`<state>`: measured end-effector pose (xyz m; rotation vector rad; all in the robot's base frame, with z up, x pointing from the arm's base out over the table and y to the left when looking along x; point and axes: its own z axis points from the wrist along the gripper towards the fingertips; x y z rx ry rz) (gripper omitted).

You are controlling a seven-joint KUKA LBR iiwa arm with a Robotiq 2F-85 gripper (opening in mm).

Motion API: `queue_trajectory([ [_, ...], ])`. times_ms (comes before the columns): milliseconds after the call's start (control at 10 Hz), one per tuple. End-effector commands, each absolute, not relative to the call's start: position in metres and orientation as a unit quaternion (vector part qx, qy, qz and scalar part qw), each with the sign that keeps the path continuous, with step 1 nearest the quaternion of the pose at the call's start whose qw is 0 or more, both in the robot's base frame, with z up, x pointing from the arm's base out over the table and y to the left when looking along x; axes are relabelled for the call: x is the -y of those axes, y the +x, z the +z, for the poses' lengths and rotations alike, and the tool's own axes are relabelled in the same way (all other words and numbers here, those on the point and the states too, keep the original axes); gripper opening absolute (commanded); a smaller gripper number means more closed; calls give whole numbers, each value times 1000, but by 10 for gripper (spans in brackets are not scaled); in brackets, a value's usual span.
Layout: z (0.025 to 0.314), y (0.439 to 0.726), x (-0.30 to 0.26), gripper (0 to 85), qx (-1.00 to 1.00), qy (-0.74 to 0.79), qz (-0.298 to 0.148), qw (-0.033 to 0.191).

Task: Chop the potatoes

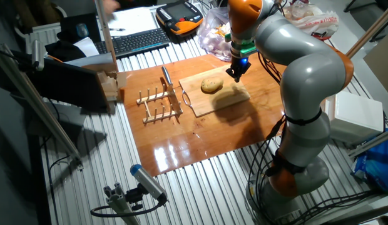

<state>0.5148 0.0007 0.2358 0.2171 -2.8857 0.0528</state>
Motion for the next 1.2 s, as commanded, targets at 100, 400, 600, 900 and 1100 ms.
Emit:
queue_trajectory([
  [100,236,515,-1,0,989,73,19,124],
  [400,236,515,-1,0,990,73,19,123],
  [600,236,515,-1,0,989,74,19,124],
  [900,236,515,-1,0,989,84,17,124],
  [1100,236,515,-1,0,989,84,16,124],
])
